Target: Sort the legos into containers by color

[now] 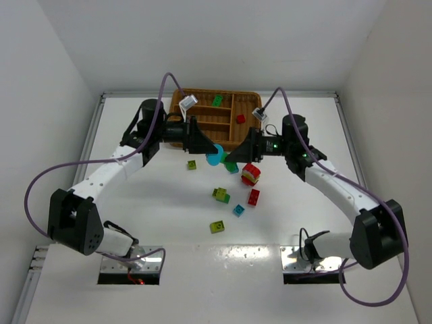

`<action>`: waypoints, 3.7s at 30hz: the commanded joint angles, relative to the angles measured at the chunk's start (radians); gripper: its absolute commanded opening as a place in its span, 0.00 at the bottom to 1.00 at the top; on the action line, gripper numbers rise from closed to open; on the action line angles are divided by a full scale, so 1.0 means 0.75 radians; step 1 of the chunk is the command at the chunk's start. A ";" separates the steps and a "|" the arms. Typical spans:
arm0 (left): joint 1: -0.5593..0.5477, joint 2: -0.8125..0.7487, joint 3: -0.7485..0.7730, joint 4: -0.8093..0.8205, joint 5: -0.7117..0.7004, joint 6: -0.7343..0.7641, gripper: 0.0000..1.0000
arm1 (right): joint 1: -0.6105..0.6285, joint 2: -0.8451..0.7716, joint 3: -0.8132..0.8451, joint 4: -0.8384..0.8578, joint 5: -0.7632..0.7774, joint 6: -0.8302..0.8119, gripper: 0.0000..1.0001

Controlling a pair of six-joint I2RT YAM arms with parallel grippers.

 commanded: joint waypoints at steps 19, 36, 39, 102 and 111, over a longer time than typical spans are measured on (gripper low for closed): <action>0.003 0.015 0.079 0.055 0.055 0.006 0.00 | 0.047 0.063 0.032 0.229 -0.158 0.103 0.37; 0.183 0.070 0.171 -0.170 -0.026 0.086 0.00 | -0.094 -0.213 -0.095 -0.257 0.423 -0.005 0.00; 0.220 0.187 0.357 -0.419 -0.367 0.072 0.00 | -0.094 -0.240 -0.035 -0.517 0.768 -0.059 0.00; -0.115 0.418 0.337 -0.491 0.218 0.525 0.84 | -0.092 -0.076 0.120 -0.436 -0.114 -0.357 0.09; -0.181 0.379 0.337 -0.491 0.419 0.655 0.84 | -0.092 -0.064 0.120 -0.485 -0.147 -0.384 0.10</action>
